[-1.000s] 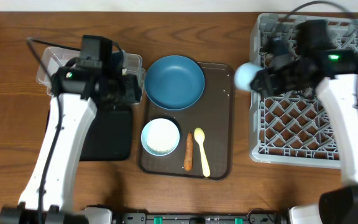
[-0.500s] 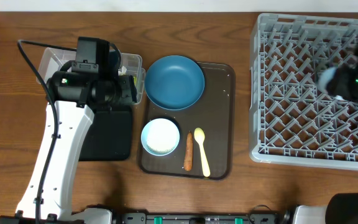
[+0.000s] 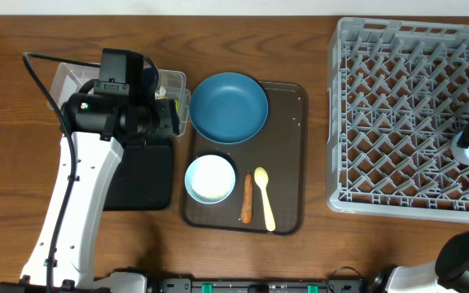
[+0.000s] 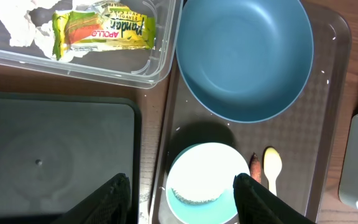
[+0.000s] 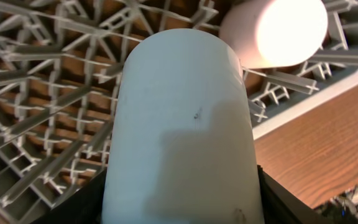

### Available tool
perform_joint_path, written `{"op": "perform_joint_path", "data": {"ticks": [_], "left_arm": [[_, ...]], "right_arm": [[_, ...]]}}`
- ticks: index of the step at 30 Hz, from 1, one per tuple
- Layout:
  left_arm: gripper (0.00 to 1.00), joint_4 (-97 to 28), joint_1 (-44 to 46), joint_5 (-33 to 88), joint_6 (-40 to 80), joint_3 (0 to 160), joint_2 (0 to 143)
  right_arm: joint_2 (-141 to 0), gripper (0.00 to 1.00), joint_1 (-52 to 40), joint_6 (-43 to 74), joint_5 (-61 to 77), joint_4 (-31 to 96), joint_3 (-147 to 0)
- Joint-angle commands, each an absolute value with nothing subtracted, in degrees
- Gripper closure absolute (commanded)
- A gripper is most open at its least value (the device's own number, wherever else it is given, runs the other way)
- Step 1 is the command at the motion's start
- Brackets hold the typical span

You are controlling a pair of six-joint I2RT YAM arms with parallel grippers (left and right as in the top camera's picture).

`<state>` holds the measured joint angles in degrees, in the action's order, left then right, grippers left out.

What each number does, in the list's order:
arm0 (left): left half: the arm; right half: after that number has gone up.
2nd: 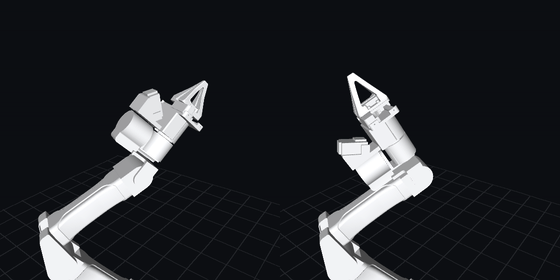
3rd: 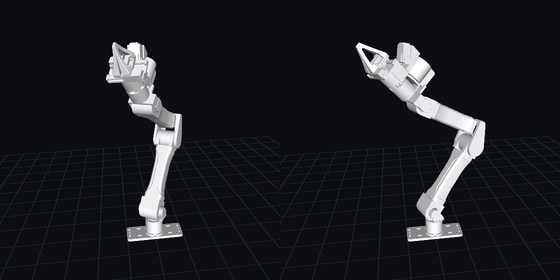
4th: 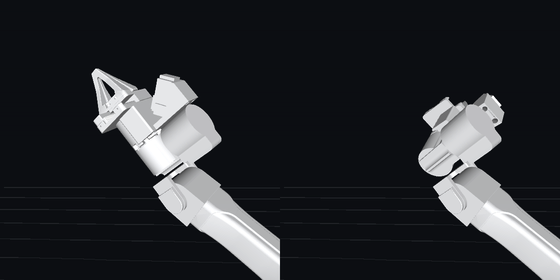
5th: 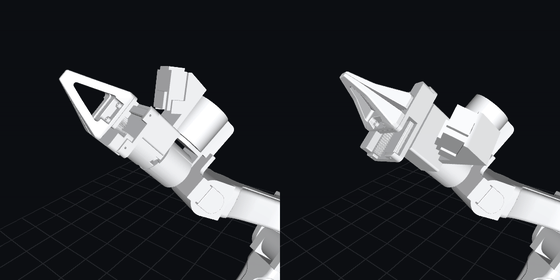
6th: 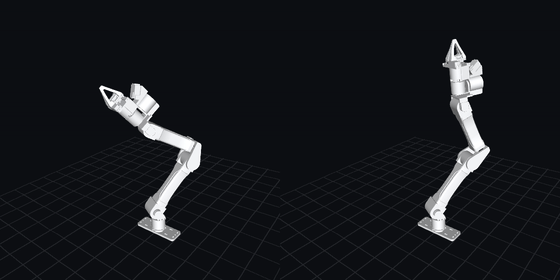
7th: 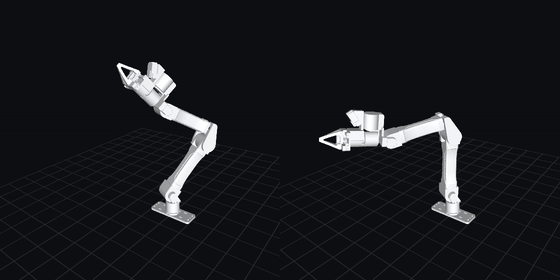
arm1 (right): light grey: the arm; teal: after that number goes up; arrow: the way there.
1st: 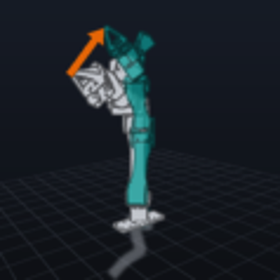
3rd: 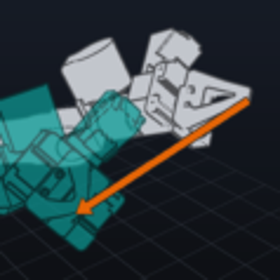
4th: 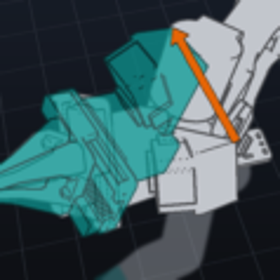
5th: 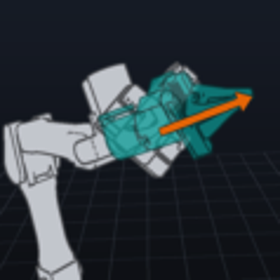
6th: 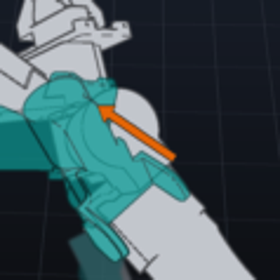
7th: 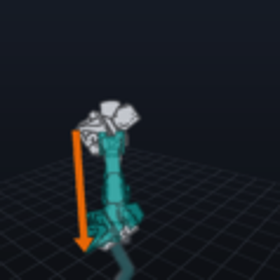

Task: Sort waste into correct bins and load items into the dishwasher rack
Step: 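Carry the cup into the dish rack and set it upside down, right gripper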

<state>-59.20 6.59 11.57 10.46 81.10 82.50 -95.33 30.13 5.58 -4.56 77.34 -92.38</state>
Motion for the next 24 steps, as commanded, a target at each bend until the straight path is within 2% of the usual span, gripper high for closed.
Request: {"op": "perform_joint_path", "data": {"ticks": [1,11,17,20,22,23,24], "left_arm": [[0.44,-59.51,6.5,10.7,9.91,81.54,82.72],[0.44,-59.53,6.5,10.7,9.91,81.54,82.72],[0.44,-59.51,6.5,10.7,9.89,81.54,82.72],[0.44,-59.53,6.5,10.7,9.89,81.54,82.72],[0.44,-59.51,6.5,10.7,9.91,81.54,82.72],[0.44,-59.51,6.5,10.7,9.91,81.54,82.72],[0.44,-59.51,6.5,10.7,9.91,81.54,82.72]], "right_arm": [[-96.71,0.99,30.52,6.83,-5.1,77.62,-92.07],[-100.97,0.98,30.52,6.83,-4.91,77.56,-90.37],[-101.38,0.95,30.57,6.85,-4.91,73.43,-85.08],[-101.38,0.81,30.57,7.31,-4.89,72.14,-83.85],[-101.38,0.55,30.57,7.27,-4.45,71.99,-83.66],[-101.38,0.46,30.57,7.27,-4.27,71.96,-83.66],[-101.38,0.41,30.57,7.27,-4.25,71.94,-83.66]]}}
